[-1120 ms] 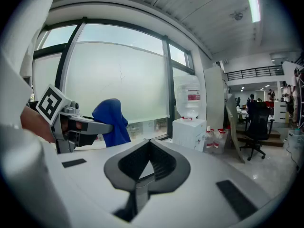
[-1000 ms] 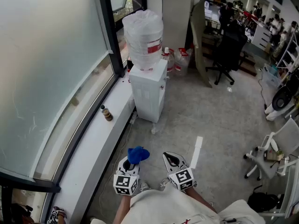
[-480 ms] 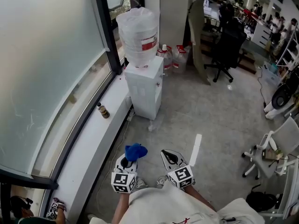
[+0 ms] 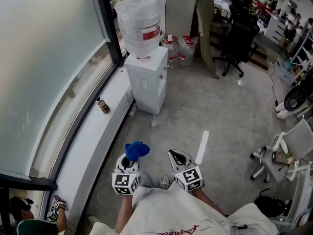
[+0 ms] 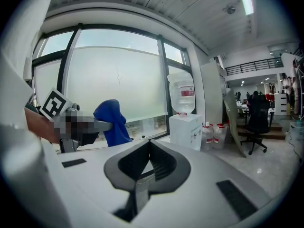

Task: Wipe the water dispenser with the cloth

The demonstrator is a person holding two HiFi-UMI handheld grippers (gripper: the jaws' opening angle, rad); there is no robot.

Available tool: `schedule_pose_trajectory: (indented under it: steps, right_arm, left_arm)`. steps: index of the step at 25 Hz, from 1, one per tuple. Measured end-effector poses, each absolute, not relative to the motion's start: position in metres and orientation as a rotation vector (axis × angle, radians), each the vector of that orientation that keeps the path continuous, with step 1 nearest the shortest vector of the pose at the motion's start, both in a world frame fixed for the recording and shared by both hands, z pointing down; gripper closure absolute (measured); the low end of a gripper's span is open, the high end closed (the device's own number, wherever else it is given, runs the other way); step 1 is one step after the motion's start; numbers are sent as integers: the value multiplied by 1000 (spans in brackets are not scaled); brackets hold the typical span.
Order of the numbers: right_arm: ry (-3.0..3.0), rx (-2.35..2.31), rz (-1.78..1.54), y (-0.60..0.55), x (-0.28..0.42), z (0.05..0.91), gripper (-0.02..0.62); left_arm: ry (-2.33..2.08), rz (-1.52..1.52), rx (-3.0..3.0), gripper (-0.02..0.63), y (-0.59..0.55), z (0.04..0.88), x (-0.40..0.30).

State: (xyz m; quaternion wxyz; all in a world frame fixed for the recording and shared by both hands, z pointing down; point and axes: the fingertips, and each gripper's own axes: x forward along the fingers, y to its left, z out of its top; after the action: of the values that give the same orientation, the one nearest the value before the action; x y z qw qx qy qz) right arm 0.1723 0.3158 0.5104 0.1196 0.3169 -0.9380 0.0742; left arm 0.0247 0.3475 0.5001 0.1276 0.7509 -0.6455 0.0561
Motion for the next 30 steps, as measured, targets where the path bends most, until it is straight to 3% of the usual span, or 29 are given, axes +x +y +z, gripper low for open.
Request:
schedule_pose_trajectory:
  steps: [18,30]
  right_arm:
    - [-2714,945,226,220,143,524,580]
    - [-2681,891,229,95,48,536,580]
  left_arm:
    - [-1832,134,2157,514,243,528,-13]
    - [-1778,126,2173,514,105,539,-91]
